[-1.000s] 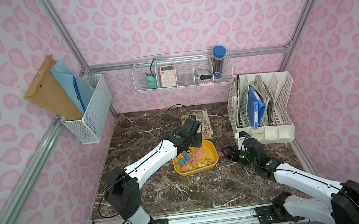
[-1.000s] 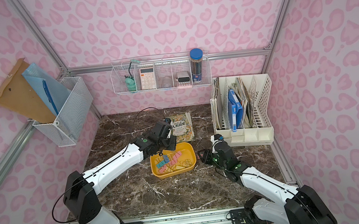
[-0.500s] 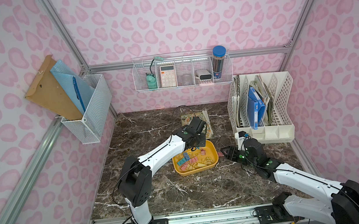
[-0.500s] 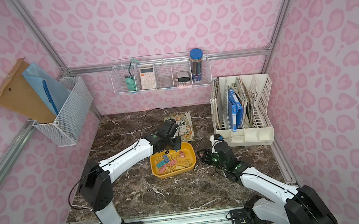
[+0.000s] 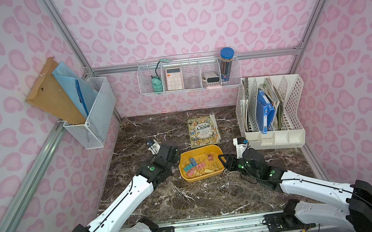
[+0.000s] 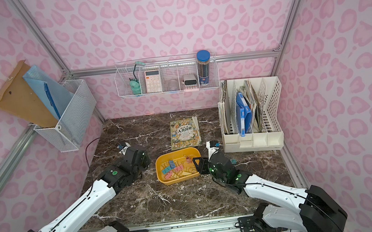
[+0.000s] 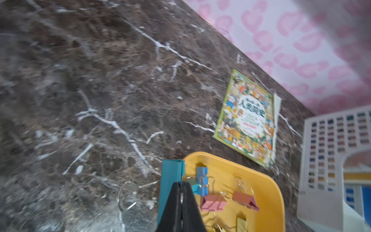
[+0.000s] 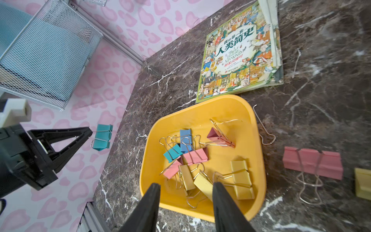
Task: Take out the binder clips from the storage box
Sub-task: Place the binder clip at the center of the board.
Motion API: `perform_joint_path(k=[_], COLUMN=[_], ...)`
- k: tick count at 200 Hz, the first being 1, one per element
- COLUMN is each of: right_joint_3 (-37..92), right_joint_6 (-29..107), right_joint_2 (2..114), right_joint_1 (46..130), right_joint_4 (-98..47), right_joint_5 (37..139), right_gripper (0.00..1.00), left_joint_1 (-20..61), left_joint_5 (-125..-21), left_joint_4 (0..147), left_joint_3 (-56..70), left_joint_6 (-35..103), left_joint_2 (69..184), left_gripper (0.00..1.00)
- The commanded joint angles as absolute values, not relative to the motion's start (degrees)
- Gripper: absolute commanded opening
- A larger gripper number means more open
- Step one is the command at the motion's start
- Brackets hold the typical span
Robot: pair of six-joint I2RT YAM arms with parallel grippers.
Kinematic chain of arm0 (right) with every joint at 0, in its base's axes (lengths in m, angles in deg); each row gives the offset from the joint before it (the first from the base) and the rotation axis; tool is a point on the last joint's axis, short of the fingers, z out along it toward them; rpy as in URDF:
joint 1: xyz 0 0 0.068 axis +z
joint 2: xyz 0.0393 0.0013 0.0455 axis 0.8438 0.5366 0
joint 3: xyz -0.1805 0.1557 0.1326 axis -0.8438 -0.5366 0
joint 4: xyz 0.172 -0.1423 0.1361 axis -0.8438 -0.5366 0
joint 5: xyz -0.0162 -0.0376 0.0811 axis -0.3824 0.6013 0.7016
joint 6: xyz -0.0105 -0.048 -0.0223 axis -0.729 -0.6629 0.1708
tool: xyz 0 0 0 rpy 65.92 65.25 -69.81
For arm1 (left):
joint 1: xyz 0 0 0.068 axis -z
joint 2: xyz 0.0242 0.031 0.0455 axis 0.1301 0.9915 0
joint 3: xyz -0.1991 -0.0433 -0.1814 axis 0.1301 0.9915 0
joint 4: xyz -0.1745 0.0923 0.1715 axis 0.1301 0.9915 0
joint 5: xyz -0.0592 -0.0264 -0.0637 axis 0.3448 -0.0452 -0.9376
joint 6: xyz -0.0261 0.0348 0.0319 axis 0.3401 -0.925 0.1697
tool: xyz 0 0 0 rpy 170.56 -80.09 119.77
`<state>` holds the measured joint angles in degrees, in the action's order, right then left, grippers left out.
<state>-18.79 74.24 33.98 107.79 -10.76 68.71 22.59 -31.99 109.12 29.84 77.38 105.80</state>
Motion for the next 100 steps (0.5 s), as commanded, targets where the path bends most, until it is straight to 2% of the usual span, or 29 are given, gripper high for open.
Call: perform_joint_path(k=[1,22,65,100], right_joint_3=[-18.2,-18.12,-16.75,-16.59], right_joint_6=[75.7,77.28,78.06,78.06], right_joint_2=[34.83,35.77,37.81,39.3], right_joint_1=[111.25,113.16,113.18,113.09], right_joint_4=[-7.53,-6.95,-8.77,-7.9], right_joint_5=[57.8,54.41,54.73,56.66], right_gripper=[0.46,0.46,0.47,0.47], left_joint_1=[19.72,16.52,12.5,8.52], left_joint_5=[-26.21,-27.03,-29.46,-34.8], left_joint_4=[115.08,117.34,117.09,108.66], left_joint_3=[33.93,37.19,39.3,41.36], left_joint_6=[90.78,97.22,104.24,103.62], left_joint_2=[103.92,103.54,106.47,111.46], left_gripper=[0.0,0.0,0.0,0.0])
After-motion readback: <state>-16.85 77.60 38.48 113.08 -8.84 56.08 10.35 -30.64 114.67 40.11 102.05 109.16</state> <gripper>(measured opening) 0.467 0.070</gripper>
